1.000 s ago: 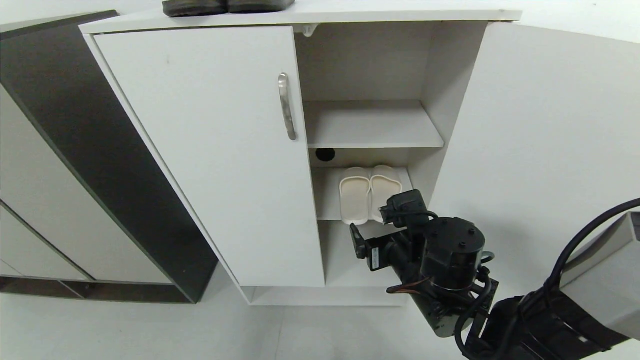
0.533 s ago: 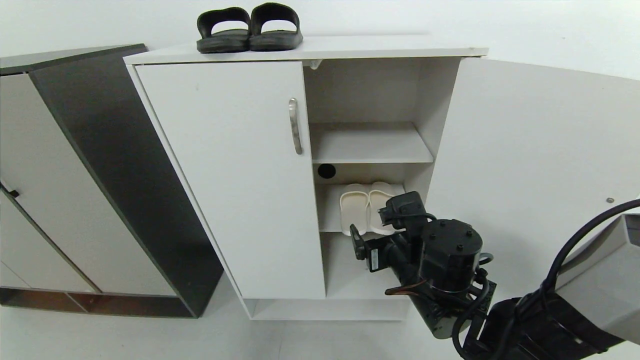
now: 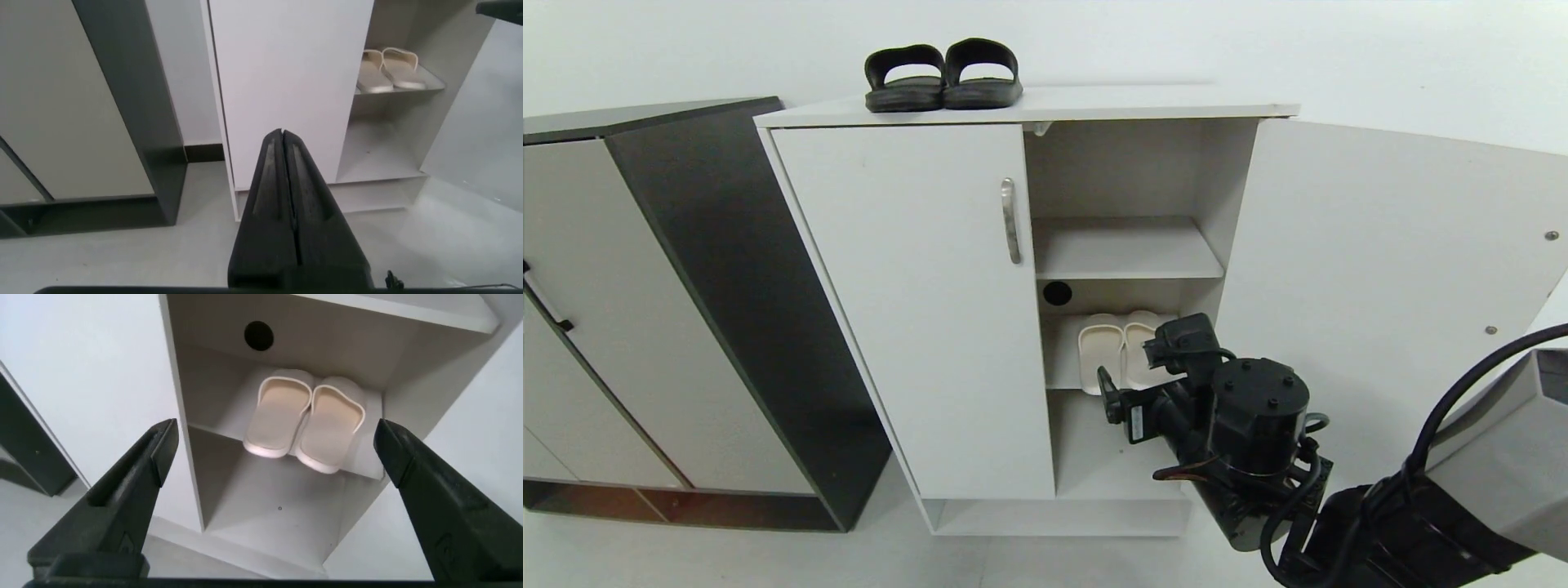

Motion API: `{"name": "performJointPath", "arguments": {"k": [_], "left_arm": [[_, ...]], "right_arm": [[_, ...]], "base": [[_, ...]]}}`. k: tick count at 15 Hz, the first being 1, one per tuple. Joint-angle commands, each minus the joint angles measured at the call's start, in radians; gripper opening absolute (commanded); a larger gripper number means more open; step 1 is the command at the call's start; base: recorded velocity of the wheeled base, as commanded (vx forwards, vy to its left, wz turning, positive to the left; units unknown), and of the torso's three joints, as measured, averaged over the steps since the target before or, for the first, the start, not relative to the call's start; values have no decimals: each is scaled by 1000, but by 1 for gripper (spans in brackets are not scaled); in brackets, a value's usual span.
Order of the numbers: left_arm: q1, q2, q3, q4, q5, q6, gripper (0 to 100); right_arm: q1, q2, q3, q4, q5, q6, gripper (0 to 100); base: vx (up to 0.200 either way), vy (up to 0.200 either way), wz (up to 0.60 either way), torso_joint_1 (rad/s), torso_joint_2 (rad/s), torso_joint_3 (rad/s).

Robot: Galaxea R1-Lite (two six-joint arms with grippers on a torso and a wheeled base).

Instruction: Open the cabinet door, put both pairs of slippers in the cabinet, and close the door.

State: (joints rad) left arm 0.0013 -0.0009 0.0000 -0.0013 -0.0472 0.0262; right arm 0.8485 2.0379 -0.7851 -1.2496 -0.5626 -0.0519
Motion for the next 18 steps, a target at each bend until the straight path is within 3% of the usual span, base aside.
{"name": "performJointPath", "arguments": {"k": [1, 18], "left_arm": [[0, 1, 0, 0, 0, -5, 0], [0, 1, 0, 0, 0, -17, 0]], "right_arm": [[0, 7, 0, -1, 0, 0, 100], [-11, -21, 90, -33, 32, 7, 100]], "base": [[0, 0, 0, 0, 0, 0], [0, 188, 0, 3, 2, 3]]}}
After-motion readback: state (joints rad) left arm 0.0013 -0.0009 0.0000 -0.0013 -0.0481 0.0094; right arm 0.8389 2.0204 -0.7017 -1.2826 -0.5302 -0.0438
